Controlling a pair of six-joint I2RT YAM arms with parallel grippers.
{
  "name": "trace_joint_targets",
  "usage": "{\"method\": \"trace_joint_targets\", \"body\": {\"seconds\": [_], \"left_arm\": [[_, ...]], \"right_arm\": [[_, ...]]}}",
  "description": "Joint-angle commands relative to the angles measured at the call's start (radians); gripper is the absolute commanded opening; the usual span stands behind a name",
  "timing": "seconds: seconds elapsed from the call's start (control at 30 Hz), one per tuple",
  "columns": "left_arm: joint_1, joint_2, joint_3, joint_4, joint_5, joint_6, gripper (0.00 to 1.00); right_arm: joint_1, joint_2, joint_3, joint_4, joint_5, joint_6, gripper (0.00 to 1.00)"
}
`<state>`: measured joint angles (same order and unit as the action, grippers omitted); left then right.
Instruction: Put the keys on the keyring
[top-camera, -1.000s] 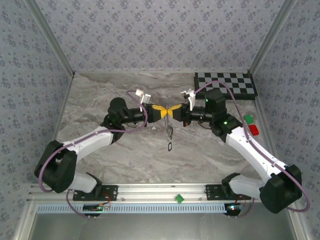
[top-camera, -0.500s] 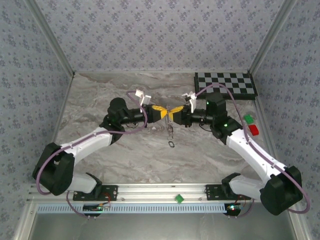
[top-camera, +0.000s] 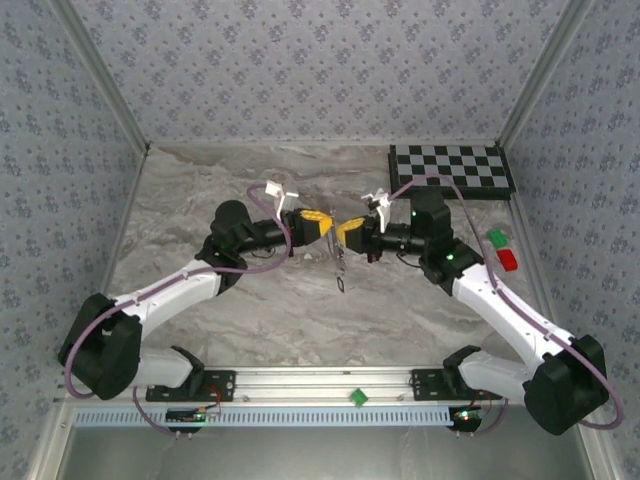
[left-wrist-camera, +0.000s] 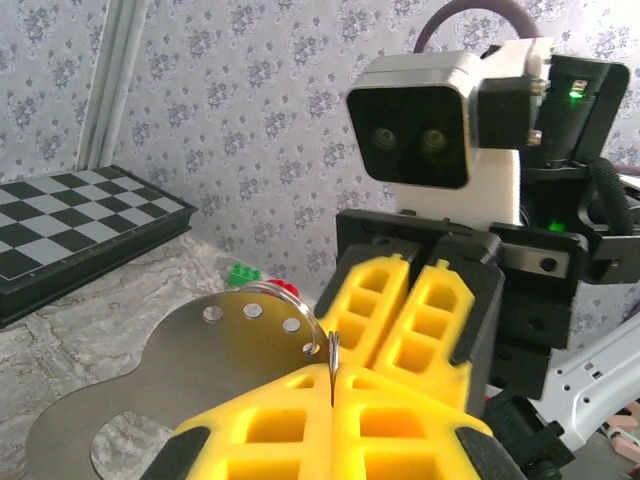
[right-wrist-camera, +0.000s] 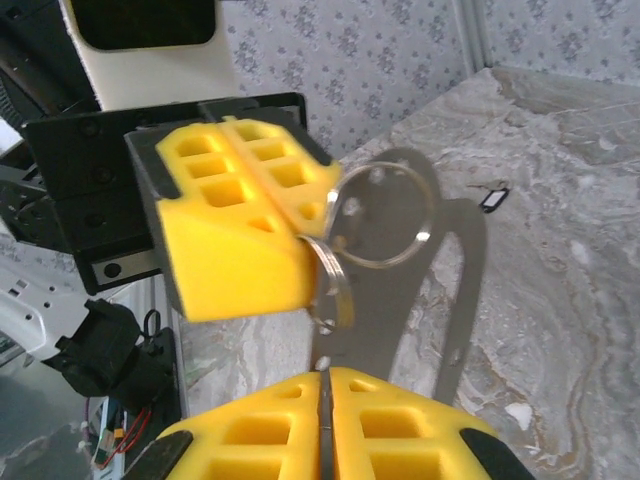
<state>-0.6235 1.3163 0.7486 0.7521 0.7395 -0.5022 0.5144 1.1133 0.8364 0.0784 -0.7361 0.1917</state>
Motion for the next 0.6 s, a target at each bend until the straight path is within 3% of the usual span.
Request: {"method": "trace_joint_targets", "body": {"seconds": [0.0, 0.27, 0.57], "left_arm": [[-0.018, -0.021, 0.004, 0.051, -0.023, 0.030, 0.00], [-0.023, -0.012, -0.012, 0.082, -0.023, 0.017, 0.00], [-0.024, 0.003, -0.014, 0.120, 0.002, -0.016, 0.00]], "right_arm": [[0.040, 0.006, 0.019, 0.005, 0.024, -0.022, 0.10], [0.067, 0.040, 0.038, 0.025, 0.049, 0.004, 0.10], [0.042, -0.033, -0.008, 0.042, 0.105, -0.022, 0.10]]}}
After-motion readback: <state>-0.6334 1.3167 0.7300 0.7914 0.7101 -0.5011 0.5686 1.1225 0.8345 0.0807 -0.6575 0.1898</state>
